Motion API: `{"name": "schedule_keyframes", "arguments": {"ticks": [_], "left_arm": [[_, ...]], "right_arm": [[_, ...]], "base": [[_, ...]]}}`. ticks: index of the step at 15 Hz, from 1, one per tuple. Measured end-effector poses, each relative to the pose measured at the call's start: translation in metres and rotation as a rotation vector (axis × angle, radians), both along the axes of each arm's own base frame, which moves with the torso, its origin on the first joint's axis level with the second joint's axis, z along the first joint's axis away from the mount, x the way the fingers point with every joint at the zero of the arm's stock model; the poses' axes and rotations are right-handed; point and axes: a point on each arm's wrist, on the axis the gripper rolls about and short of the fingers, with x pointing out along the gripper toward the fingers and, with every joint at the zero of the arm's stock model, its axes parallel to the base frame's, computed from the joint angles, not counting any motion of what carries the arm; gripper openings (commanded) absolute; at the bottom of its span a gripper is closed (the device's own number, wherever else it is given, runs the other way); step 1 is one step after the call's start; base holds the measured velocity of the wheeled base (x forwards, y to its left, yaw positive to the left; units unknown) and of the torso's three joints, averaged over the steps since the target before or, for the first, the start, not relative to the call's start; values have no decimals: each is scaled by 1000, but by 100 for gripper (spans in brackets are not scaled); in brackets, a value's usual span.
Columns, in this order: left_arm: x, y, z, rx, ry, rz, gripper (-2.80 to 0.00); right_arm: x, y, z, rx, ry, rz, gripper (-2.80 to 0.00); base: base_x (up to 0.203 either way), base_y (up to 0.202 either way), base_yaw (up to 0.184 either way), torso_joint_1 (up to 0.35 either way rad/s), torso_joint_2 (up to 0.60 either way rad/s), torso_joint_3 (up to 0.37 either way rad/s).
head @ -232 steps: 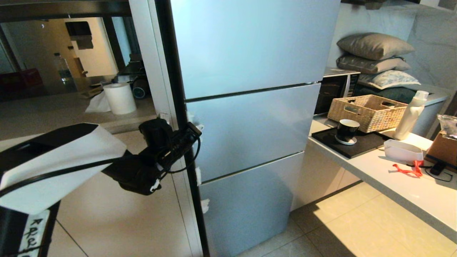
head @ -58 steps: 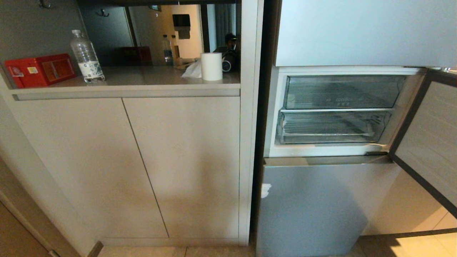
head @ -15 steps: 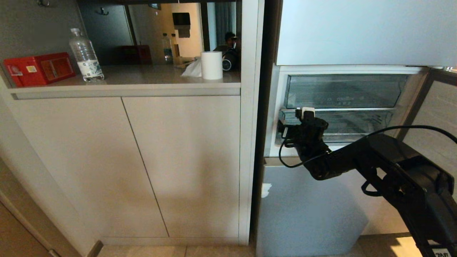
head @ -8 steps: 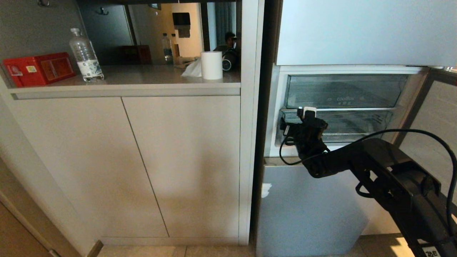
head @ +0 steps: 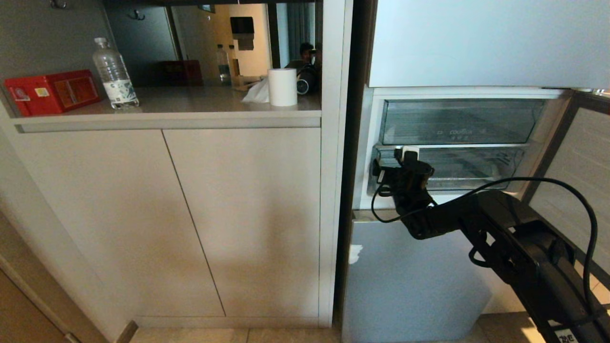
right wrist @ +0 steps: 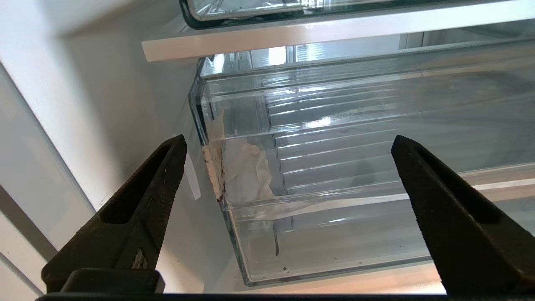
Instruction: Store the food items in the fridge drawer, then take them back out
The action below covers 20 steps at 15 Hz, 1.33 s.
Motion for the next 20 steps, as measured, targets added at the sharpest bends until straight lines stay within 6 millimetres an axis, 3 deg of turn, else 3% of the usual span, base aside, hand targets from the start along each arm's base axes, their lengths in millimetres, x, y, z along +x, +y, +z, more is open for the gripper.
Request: {"name": "schedule_keyframes", "arguments": {"ticks": [10, 11, 20], "left_arm": [[0, 0, 0, 0, 0, 0, -280], [0, 0, 0, 0, 0, 0, -280], [0, 0, 0, 0, 0, 0, -280]], "right_arm": [[5, 6, -5, -34, -3, -13, 0], [5, 6, -5, -34, -2, -11, -280], [2, 15, -1, -64, 27, 16, -280]], "base": [[0, 0, 0, 0, 0, 0], [0, 0, 0, 0, 0, 0], [0, 0, 0, 0, 0, 0]]}}
